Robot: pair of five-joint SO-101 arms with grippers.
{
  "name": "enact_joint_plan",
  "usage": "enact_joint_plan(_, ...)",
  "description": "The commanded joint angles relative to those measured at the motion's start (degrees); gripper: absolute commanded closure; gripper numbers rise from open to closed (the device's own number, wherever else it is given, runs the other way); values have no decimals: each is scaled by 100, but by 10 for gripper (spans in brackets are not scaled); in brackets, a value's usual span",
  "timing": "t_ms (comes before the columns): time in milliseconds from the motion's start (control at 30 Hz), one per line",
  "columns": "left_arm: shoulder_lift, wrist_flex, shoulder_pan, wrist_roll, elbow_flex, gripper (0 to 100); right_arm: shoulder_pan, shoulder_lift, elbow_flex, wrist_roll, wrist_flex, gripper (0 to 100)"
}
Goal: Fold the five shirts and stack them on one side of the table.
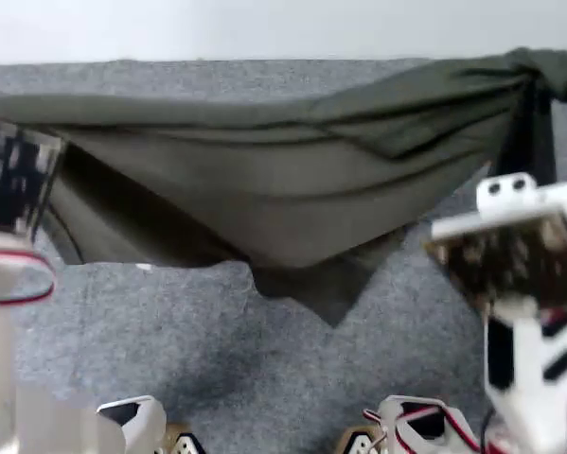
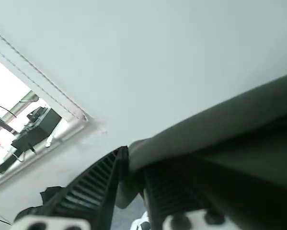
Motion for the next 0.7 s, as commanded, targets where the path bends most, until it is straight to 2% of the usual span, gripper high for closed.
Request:
enact_joint_plan(0,-413,53,-9,-44,-163,986,22,-338,-70,44,-22,988)
enact_joint_plan(167,-949,53,-9,-44,-154,986,215,-884,-70,237,-48,988)
enact_joint_plan(400,-1160,88,-9,-53,-84,986,910,-980,-35,343,-1147,988)
enact_joint_plan(533,-1187,88,0,-53,760,986,901,-453,-26,387,-1103,988)
enact_joint_plan(667,-1204,88,0,-352,2141,986,796,277,-26,378,-312,988)
